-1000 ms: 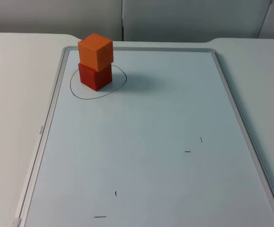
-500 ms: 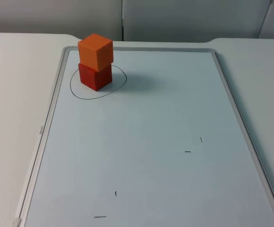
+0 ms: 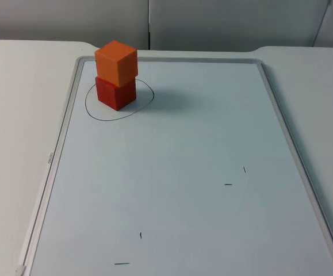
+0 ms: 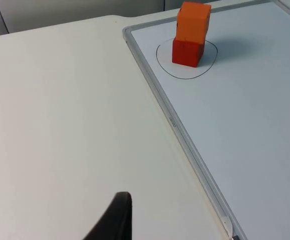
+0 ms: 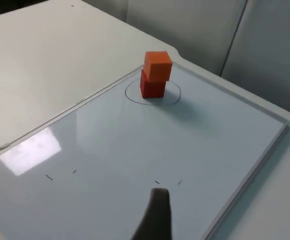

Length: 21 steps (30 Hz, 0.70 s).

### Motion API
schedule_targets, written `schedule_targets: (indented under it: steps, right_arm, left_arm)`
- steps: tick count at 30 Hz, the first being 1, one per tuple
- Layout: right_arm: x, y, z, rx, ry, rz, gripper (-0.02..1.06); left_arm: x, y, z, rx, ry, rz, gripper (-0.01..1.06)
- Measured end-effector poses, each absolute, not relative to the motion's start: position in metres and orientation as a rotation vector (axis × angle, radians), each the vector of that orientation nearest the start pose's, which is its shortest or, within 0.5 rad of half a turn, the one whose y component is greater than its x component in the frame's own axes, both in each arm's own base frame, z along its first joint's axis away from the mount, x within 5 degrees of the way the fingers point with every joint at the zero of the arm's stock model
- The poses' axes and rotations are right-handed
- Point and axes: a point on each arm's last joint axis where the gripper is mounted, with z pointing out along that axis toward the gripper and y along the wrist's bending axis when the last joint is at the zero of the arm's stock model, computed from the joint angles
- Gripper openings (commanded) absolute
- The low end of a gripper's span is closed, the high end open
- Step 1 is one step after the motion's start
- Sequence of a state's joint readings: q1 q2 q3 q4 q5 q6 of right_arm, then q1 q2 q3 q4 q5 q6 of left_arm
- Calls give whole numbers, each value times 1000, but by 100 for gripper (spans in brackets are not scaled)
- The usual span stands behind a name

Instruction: Pick up one cube with the left hand and another cube with the right hand. First place the cube in the right hand at the target position, then stack the cube in the left hand on top.

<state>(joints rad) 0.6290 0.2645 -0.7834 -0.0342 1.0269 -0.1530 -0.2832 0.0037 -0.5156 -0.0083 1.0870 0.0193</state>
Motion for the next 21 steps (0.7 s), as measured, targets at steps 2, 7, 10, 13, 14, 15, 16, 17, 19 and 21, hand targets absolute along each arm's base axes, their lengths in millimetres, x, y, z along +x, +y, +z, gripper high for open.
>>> schedule_targets:
  steps: [2,7,10,13,14,15,16,17,19,21]
  right_arm:
    - [11,2,342,-718,1880,266,73]
    - [5,-4,303,-651,1931,288,73]
    - [-2,-7,293,-635,1924,318,73]
    - [-6,-8,284,-636,1963,348,73]
    - [-6,-7,282,-639,1971,356,73]
    - [-6,-6,282,-655,1971,361,73]
    - [-6,-6,282,-655,1971,361,73]
    - [-6,-6,281,-664,1972,367,73]
    - [-6,-5,280,-673,1971,370,73]
    - [-6,-5,280,-679,1972,375,73]
  left_arm:
    - [-7,1,279,311,2040,-173,105]
    - [-7,1,279,311,2040,-173,105]
    - [-7,1,279,311,2040,-173,105]
    - [-7,1,279,312,2041,-173,105]
    - [-7,1,279,312,2041,-173,105]
    - [-7,1,279,312,2041,-173,105]
    - [-7,1,279,312,2041,-173,105]
    - [-7,1,279,312,2041,-173,105]
    - [-7,1,279,312,2041,-173,105]
    - [-7,1,279,312,2041,-173,105]
